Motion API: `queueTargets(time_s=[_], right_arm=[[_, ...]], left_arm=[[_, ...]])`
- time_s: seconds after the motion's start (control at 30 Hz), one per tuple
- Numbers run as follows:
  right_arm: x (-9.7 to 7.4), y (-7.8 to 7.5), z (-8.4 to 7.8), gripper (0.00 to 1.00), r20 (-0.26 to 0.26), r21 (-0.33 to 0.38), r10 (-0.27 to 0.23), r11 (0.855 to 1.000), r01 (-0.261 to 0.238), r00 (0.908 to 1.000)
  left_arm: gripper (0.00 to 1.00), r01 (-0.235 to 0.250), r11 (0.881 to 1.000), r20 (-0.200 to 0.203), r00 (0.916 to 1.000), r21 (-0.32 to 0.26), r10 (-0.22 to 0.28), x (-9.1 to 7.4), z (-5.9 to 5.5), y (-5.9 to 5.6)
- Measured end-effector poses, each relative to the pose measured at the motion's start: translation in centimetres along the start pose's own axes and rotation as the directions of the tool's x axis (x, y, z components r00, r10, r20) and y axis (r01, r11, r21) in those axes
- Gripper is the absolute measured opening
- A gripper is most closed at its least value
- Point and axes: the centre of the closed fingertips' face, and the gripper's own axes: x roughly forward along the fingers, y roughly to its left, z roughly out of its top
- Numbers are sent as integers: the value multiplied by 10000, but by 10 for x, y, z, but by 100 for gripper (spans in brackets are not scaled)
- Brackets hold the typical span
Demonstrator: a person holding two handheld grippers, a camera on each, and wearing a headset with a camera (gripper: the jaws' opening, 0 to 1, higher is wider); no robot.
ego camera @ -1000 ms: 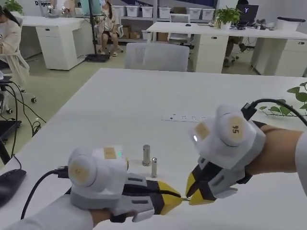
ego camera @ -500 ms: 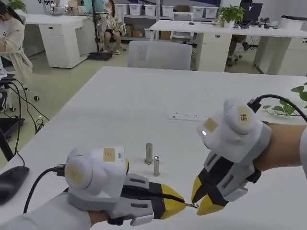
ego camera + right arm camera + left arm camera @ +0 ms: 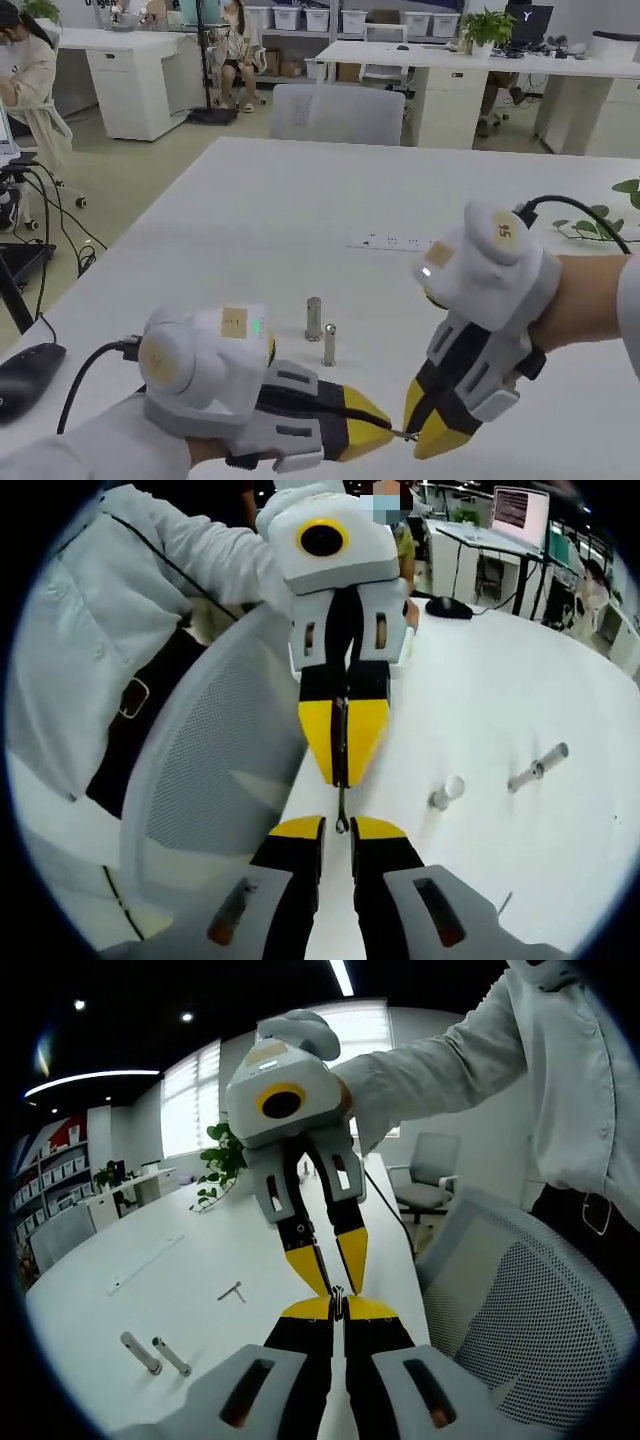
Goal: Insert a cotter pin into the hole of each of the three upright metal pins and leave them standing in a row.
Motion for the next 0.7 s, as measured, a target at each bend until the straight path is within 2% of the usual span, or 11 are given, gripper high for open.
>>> queueTargets(time_s=[0.37, 0.7], right_arm=[[0, 4, -2, 8, 25, 284, 417, 9987, -418, 9991], [0, 4, -2, 8, -113, 132, 348, 9993, -347, 9993]], left_arm=[[0, 257, 9990, -161, 9996, 361, -252, 2, -1, -5], [0, 227, 9992, -271, 9994, 314, -219, 2, -4, -4]])
